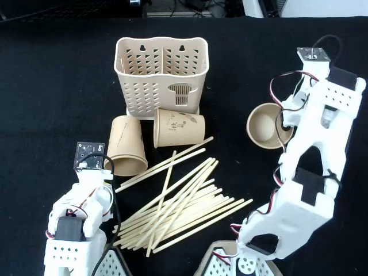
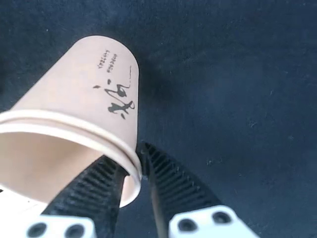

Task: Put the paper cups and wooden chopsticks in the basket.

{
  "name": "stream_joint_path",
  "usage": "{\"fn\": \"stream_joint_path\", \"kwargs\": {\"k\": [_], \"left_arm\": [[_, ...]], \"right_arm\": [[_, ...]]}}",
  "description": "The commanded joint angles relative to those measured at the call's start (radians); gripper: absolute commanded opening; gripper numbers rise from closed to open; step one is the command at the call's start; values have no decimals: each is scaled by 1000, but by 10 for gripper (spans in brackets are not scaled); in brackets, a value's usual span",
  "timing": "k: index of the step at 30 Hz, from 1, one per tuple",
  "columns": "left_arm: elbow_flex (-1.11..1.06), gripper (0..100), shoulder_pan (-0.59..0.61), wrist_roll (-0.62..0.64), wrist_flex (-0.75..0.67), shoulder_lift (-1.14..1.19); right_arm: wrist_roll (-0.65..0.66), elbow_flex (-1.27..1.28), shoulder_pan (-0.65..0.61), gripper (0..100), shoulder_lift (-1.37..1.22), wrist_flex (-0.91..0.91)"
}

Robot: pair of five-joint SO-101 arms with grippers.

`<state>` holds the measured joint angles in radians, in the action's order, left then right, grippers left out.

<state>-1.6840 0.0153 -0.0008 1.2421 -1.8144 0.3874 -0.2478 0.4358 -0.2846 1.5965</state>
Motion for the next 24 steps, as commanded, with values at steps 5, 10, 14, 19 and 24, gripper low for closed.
{"fn": "stream_joint_path", "kwargs": {"k": [5, 10, 14, 19, 24], "left_arm": [[-15, 31, -8, 6, 12, -8], [-15, 31, -8, 6, 12, -8], [-15, 31, -8, 6, 12, -8], [-15, 31, -8, 6, 12, -8], [-15, 31, -8, 6, 12, -8]], "right_arm": [[-11, -79, 5, 35, -19, 6], [-5, -136, 2, 166, -19, 9], [-3, -182, -14, 117, -19, 9], [-9, -306, -61, 113, -18, 68], [-23, -547, -100, 113, -5, 172]]}}
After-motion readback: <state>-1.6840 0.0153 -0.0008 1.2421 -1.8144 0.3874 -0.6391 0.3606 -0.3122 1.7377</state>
